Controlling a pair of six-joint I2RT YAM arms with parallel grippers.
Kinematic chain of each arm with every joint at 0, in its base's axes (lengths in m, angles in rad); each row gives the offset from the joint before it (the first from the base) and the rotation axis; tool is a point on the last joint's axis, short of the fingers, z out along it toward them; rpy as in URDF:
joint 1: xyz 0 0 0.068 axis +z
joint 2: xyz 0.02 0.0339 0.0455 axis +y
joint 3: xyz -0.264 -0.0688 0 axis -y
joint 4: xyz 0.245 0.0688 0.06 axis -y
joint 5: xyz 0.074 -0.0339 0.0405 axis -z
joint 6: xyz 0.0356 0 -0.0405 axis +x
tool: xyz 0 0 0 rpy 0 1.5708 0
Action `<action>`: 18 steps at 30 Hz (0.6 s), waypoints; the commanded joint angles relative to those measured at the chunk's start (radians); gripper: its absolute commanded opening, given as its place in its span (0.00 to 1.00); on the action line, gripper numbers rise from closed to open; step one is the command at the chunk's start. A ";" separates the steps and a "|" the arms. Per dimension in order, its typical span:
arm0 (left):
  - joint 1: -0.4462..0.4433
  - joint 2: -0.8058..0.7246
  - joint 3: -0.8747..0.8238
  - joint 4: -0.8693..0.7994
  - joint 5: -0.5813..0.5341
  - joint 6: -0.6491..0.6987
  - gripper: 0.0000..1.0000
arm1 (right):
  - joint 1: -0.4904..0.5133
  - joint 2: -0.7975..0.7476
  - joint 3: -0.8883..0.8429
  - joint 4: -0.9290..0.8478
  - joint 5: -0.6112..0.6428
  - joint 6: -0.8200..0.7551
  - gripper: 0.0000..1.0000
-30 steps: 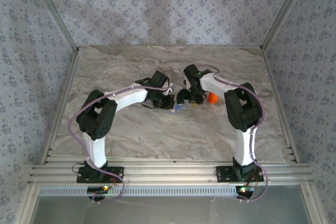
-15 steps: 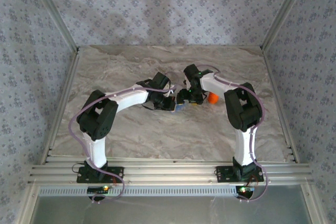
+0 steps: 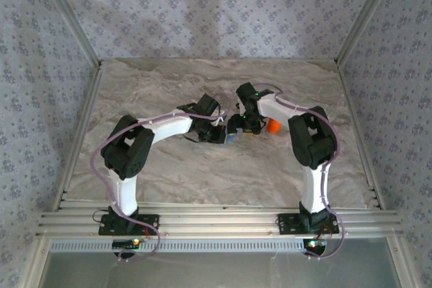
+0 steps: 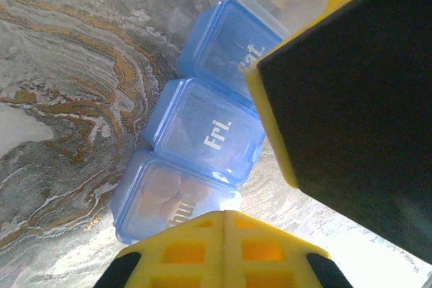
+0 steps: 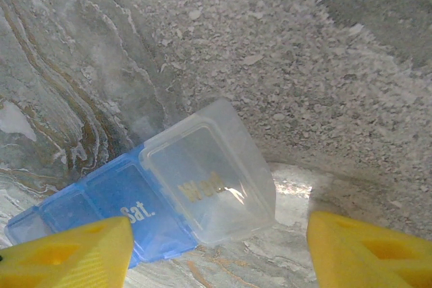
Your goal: Sort the pills into containers
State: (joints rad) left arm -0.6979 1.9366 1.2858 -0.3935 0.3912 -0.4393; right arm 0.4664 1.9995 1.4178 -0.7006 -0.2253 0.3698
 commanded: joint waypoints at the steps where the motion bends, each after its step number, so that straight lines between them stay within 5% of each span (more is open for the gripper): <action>1: -0.013 0.016 0.001 -0.016 -0.023 0.005 0.00 | -0.008 0.044 -0.025 -0.014 0.035 0.015 0.71; 18: -0.031 0.037 0.003 -0.060 -0.120 0.020 0.00 | -0.009 0.045 -0.034 -0.013 0.030 0.014 0.71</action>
State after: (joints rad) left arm -0.7181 1.9396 1.2858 -0.3935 0.3435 -0.4374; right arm 0.4644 2.0014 1.4162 -0.6998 -0.2337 0.3698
